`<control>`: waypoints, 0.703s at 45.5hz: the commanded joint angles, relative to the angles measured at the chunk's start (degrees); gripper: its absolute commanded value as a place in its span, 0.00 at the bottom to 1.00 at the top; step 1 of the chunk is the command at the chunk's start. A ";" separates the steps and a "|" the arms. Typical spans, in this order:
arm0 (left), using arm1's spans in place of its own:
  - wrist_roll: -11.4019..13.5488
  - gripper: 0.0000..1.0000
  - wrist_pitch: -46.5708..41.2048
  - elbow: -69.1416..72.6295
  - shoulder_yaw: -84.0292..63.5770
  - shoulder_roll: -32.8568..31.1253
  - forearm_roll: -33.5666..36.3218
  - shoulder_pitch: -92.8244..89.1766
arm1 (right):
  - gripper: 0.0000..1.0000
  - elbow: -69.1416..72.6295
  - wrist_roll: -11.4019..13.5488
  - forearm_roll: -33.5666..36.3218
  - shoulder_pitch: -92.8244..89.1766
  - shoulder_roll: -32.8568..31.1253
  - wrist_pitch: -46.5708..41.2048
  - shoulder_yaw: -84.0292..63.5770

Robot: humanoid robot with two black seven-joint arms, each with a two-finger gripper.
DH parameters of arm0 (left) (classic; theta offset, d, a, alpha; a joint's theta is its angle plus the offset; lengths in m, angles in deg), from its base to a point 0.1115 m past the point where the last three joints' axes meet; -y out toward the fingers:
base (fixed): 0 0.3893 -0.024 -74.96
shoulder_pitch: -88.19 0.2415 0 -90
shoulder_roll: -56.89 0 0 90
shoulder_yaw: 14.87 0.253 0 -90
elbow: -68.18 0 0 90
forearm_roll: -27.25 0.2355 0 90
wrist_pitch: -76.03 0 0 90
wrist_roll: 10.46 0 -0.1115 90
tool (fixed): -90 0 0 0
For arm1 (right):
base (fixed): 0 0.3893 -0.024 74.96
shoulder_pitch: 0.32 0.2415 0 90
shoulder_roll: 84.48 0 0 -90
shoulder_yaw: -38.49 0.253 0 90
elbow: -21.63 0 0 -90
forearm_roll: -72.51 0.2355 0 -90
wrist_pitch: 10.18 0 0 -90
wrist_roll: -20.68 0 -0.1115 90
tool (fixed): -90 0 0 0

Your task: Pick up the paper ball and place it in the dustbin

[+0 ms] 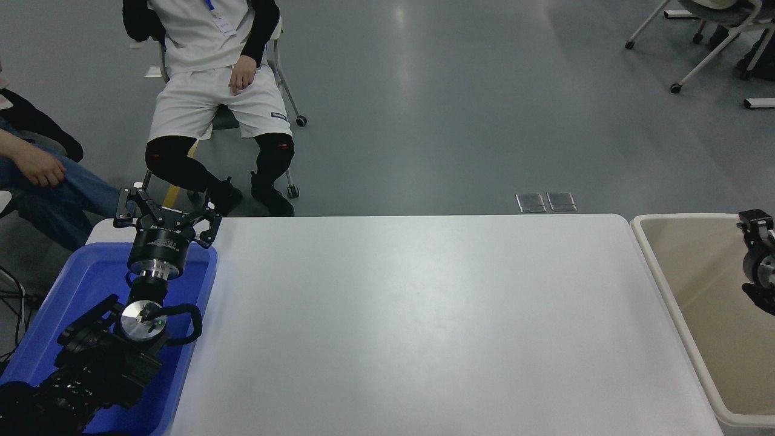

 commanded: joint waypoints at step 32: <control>0.00 0.99 -0.03 -0.01 0.00 -0.05 0.00 0.00 | 1.00 10.56 -28.62 4.07 -10.98 16.39 -13.49 25.84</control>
